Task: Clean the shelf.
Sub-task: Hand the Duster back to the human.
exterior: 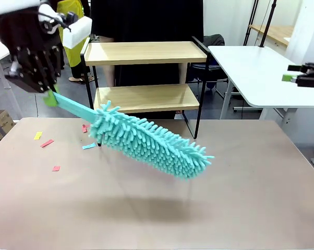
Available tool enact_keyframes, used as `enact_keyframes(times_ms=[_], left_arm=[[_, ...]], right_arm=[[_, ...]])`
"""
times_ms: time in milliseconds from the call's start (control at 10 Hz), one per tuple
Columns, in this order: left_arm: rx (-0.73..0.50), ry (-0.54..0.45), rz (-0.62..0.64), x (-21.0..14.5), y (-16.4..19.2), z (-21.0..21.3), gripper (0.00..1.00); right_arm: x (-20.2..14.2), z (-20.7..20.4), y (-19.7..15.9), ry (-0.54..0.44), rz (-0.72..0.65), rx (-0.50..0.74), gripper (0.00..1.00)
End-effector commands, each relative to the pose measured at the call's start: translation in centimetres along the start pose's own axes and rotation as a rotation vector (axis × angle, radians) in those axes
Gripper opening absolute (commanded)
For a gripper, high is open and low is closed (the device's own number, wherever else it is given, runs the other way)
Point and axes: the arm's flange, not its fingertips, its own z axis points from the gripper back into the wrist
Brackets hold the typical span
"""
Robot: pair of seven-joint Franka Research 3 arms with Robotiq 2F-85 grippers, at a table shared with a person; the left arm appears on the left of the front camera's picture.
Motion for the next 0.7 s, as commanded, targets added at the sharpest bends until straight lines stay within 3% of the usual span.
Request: enact_keyframes(times_ms=[0,300,600], left_arm=[[0.031,-0.146,-0.001,-0.8,-1.7,-3.9,0.13],[0.081,-0.372,0.077,-0.8,-1.8,-9.8,0.13],[0.159,-0.426,0.143,-1.2,-2.2,-13.1,0.13]], right_arm=[[3.6,-2.0,2.6,0.056,-0.039,0.035,1.0],[8.3,-5.1,8.3,0.164,-0.066,0.227,1.0],[10.2,-7.0,13.4,0.176,-0.075,0.519,1.0]])
